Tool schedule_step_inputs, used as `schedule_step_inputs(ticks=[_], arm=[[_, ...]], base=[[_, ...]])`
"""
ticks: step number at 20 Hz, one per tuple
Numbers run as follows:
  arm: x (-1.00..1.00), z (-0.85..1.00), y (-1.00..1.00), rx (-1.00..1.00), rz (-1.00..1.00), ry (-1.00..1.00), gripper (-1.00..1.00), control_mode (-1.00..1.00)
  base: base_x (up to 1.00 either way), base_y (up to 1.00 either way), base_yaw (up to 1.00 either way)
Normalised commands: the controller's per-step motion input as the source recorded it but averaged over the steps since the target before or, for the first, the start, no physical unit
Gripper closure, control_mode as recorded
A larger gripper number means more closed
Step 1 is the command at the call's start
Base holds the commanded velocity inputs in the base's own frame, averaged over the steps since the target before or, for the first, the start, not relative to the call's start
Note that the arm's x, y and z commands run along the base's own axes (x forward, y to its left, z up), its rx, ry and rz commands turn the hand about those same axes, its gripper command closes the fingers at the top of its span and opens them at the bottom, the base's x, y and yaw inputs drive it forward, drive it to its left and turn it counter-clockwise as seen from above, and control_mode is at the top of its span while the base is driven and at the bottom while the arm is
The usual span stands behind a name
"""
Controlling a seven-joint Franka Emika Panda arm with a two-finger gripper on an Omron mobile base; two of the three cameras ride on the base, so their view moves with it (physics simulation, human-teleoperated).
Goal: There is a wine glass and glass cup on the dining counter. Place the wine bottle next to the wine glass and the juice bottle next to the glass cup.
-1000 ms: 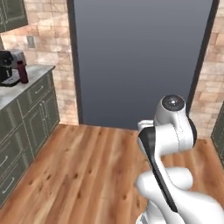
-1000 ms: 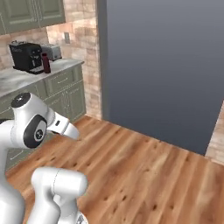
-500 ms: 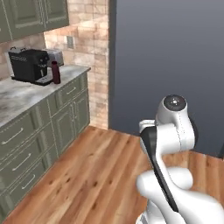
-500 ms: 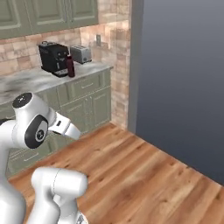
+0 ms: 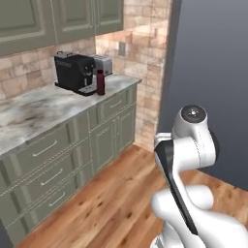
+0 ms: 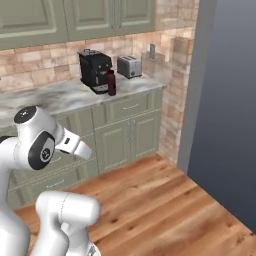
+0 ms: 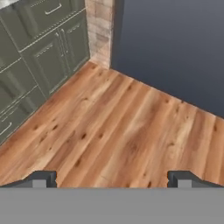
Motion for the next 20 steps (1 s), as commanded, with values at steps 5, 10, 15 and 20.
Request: schedule_step_inputs(ticks=[5, 10, 15, 20], arm=[[0.00, 0.00, 0.00, 0.00, 0.00, 0.00, -1.00, 1.00], [0.00, 0.00, 0.00, 0.00, 0.00, 0.00, -1.00, 1.00], [0.00, 0.00, 0.00, 0.00, 0.00, 0.00, -1.00, 1.00], [0.00, 0.00, 0.00, 0.00, 0.00, 0.00, -1.00, 1.00]], base=[[0.67, -0.09, 0.35], [0.61, -0.19, 0.31], [0.60, -0.21, 0.32], [0.57, -0.26, 0.29]])
